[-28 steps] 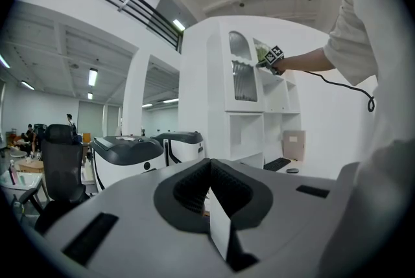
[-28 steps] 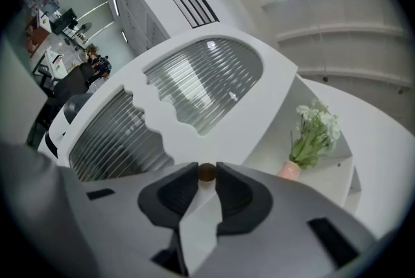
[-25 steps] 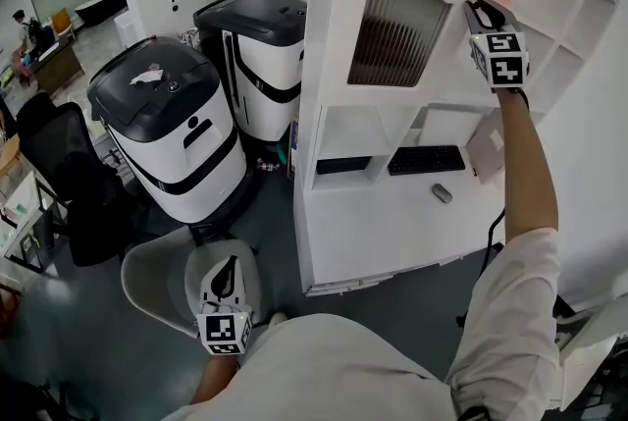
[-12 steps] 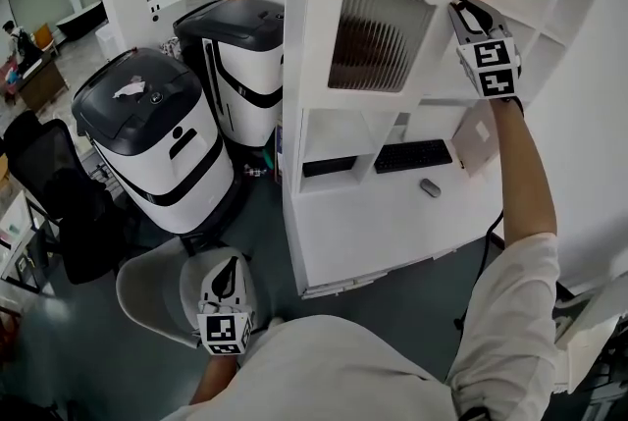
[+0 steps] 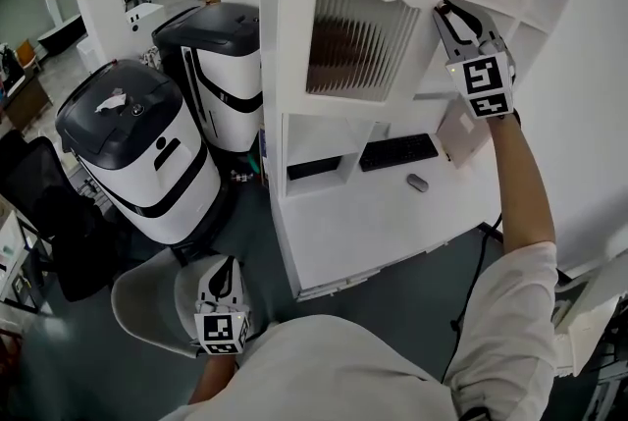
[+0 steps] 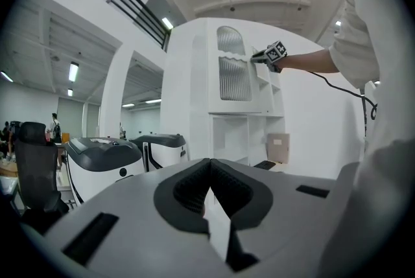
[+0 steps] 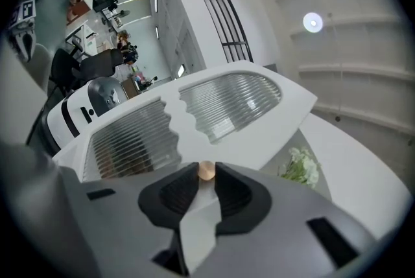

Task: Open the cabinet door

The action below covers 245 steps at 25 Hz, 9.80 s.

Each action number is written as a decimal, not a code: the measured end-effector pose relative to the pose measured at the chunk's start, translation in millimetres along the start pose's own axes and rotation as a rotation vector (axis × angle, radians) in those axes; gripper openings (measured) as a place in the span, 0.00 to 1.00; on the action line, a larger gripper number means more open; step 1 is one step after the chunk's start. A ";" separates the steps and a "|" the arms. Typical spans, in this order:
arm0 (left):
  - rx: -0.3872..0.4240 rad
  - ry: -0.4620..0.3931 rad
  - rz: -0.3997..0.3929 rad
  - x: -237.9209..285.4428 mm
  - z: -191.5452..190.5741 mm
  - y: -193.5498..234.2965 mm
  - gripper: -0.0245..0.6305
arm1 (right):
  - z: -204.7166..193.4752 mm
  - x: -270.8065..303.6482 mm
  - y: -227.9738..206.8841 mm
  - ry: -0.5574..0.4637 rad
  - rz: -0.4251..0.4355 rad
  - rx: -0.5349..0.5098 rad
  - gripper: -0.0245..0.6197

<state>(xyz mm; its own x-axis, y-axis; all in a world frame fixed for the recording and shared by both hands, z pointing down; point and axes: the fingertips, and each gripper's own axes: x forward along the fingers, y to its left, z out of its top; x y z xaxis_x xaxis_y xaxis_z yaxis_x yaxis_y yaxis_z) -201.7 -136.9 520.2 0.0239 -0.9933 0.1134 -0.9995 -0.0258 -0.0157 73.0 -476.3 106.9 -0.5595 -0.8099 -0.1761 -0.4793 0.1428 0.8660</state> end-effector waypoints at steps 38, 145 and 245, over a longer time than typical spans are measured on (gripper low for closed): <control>0.003 -0.004 -0.075 3.0 -2.8 -13.5 0.04 | 116.6 -113.2 47.3 -0.217 0.059 -0.382 0.15; -0.018 0.013 -0.121 12.3 -7.7 -11.0 0.04 | 221.6 -191.3 59.4 -0.261 0.142 -0.004 0.60; 0.114 -0.023 -0.101 70.5 20.1 -1.4 0.04 | -114.0 -257.1 325.4 0.232 0.144 0.970 0.04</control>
<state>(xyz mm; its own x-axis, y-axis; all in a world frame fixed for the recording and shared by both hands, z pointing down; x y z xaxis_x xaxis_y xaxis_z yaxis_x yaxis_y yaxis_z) -198.2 -209.1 508.2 0.1255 -0.9873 0.0973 -0.9835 -0.1367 -0.1185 137.9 -286.4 487.3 -0.5594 -0.8245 0.0852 -0.8188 0.5657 0.0982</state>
